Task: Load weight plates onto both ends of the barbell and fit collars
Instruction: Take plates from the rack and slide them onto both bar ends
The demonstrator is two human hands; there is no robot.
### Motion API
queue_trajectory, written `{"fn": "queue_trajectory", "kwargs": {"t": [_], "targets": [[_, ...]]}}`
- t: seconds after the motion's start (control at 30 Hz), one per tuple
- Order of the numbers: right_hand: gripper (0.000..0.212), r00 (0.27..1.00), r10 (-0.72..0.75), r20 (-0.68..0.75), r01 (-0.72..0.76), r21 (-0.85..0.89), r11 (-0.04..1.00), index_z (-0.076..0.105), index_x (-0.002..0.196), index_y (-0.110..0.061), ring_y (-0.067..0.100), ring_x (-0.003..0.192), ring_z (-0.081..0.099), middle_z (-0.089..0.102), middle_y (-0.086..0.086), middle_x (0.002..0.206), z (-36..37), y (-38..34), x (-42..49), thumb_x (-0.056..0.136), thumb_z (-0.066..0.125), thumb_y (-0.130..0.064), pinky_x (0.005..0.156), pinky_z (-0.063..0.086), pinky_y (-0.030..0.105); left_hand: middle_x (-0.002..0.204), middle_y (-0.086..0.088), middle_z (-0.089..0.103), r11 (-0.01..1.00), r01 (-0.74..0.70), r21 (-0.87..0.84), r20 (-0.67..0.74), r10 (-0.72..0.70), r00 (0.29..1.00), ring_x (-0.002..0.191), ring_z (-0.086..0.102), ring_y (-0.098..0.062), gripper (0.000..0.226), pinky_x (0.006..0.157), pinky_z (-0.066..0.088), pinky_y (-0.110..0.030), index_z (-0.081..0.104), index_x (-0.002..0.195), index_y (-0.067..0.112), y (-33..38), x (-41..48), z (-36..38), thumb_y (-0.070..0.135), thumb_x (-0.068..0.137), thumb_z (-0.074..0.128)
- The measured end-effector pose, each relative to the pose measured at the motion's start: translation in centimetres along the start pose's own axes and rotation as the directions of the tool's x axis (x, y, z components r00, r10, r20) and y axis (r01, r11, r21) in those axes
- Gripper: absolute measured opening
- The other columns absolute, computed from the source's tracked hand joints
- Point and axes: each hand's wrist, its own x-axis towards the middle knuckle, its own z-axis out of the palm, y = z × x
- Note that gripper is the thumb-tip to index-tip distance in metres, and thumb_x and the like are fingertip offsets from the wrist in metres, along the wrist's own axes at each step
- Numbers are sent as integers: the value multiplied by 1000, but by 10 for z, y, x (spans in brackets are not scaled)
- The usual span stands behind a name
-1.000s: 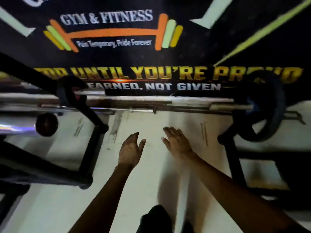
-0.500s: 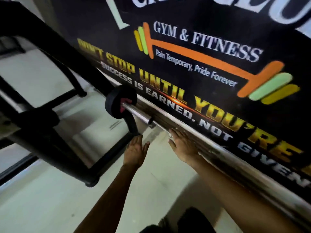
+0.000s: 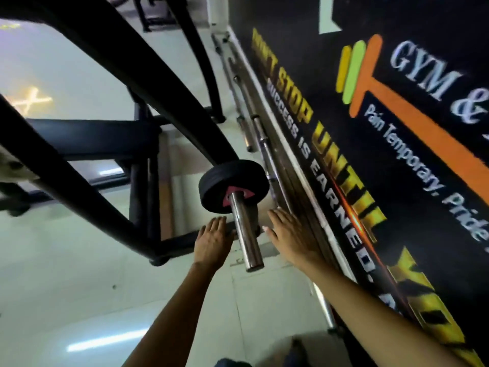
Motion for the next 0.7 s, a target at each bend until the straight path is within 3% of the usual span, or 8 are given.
{"fn": "queue_trajectory", "kwargs": {"t": [0.07, 0.13, 0.23, 0.3, 0.33, 0.43, 0.57, 0.7], "targets": [[57, 1000, -15, -25, 15, 2, 1000, 20, 146, -14, 17, 143, 19, 24, 5, 154, 14, 15, 31, 97, 35, -40, 115, 13, 31, 150, -11, 34, 992, 105, -74, -36, -108, 993, 138, 30, -25, 57, 112, 27, -39, 26, 144, 9, 2, 21, 16, 35, 96, 41], [66, 998, -52, -39, 53, 23, 998, 5, 147, -16, 19, 145, 11, 9, 4, 158, 32, 24, 63, 96, 38, -42, 117, 11, 34, 149, -13, 33, 898, 276, -343, -70, -318, 946, 136, 33, -28, 60, 109, 30, -39, 22, 145, 9, 6, 41, 38, 32, 95, 46], [80, 993, -55, -109, 66, 98, 993, -10, 142, -20, 20, 144, 5, -8, 1, 154, 58, 27, 109, 91, 47, -44, 115, 4, 34, 151, -14, 28, 533, 314, -786, -74, -585, 808, 137, 31, -27, 65, 110, 29, -38, 14, 147, 11, 9, 68, 67, 27, 95, 50], [83, 981, -32, -190, 70, 198, 978, -4, 144, -18, 22, 142, 10, 1, 7, 156, 71, 25, 134, 88, 52, -44, 111, 6, 33, 155, -11, 18, 353, 255, -900, -54, -671, 739, 141, 22, -22, 73, 112, 22, -29, 6, 148, 15, 5, 84, 80, 34, 94, 50], [82, 971, -14, -239, 78, 264, 961, 4, 146, -14, 24, 141, 16, 11, 12, 156, 75, 23, 142, 87, 53, -44, 110, 11, 32, 156, -9, 15, 320, 227, -920, -60, -687, 725, 142, 19, -20, 75, 110, 19, -25, 5, 149, 17, 0, 91, 84, 39, 93, 50], [75, 926, 69, -372, 94, 403, 910, 24, 143, -6, 28, 136, 31, 30, 18, 149, 87, 17, 151, 85, 51, -46, 110, 23, 31, 153, -5, 25, 336, 124, -934, -141, -663, 735, 138, 26, -14, 75, 107, 24, -23, 12, 147, 22, -17, 104, 92, 47, 89, 52], [70, 886, 160, -434, 90, 500, 862, 35, 138, -7, 29, 127, 42, 38, 19, 141, 95, 11, 146, 83, 63, -40, 101, 44, 37, 142, -3, 40, 362, 38, -931, -213, -627, 750, 127, 37, -8, 71, 96, 35, -11, 25, 142, 20, -30, 109, 95, 39, 84, 63], [63, 871, 178, -458, 98, 516, 851, 46, 127, -2, 29, 118, 49, 48, 19, 128, 87, 17, 147, 78, 69, -35, 95, 44, 34, 128, 2, 47, 424, 52, -904, -245, -616, 749, 113, 46, -4, 73, 80, 38, 1, 34, 134, 18, -37, 107, 91, 37, 75, 74]]}}
